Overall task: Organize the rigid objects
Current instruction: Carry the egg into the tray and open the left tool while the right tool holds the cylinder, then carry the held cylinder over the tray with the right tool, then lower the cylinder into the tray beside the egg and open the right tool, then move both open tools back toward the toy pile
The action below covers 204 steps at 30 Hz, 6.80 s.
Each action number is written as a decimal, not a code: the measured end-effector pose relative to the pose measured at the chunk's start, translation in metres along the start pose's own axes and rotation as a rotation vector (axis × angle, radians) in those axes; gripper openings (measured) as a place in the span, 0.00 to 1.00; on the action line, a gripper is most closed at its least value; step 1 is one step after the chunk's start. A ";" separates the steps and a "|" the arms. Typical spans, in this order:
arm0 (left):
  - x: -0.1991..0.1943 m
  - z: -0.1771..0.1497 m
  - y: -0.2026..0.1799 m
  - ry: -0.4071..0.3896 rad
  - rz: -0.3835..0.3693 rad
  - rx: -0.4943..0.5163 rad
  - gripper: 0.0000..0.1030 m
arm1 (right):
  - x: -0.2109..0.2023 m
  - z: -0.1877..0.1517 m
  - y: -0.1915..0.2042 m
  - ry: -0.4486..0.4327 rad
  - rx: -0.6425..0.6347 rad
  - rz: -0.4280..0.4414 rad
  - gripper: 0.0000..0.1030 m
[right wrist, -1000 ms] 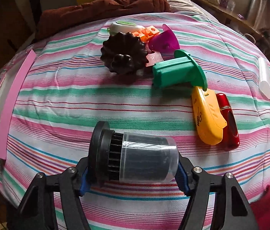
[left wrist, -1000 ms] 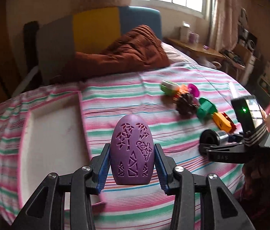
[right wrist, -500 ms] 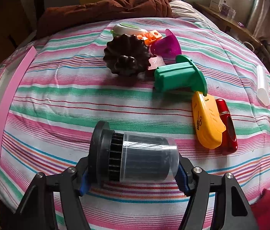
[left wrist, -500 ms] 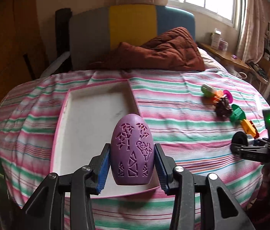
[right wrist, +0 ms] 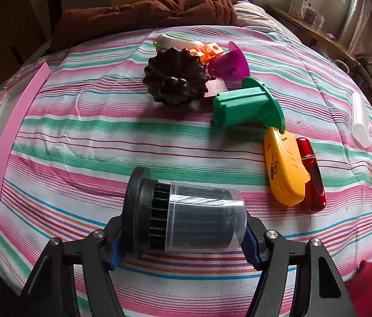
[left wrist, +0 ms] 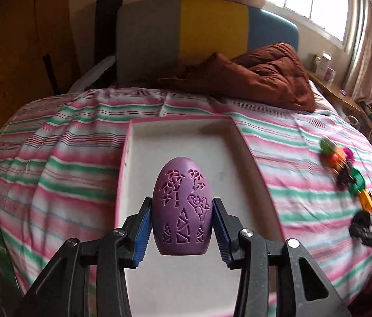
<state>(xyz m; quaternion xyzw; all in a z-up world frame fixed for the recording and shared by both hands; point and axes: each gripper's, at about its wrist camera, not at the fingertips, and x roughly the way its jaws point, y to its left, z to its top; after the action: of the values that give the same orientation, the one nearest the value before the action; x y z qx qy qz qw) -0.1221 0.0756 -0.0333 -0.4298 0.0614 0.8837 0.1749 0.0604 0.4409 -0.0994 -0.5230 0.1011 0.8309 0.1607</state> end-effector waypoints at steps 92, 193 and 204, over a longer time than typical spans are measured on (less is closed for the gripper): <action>-0.089 -0.089 0.041 -0.076 0.145 -0.197 0.50 | -0.052 0.068 0.272 -0.170 -0.371 0.330 0.67; -0.064 -0.052 -0.097 -0.026 -0.034 0.074 0.53 | -0.078 0.048 -0.057 -0.404 0.244 -0.101 0.85; -0.012 -0.018 -0.170 0.104 -0.200 0.122 0.53 | -0.082 0.044 -0.096 -0.370 0.430 -0.054 0.85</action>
<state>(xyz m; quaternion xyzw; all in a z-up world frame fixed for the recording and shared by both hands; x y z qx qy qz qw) -0.0403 0.2264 -0.0279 -0.4677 0.0810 0.8328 0.2847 0.0924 0.5314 -0.0063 -0.3190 0.2300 0.8671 0.3057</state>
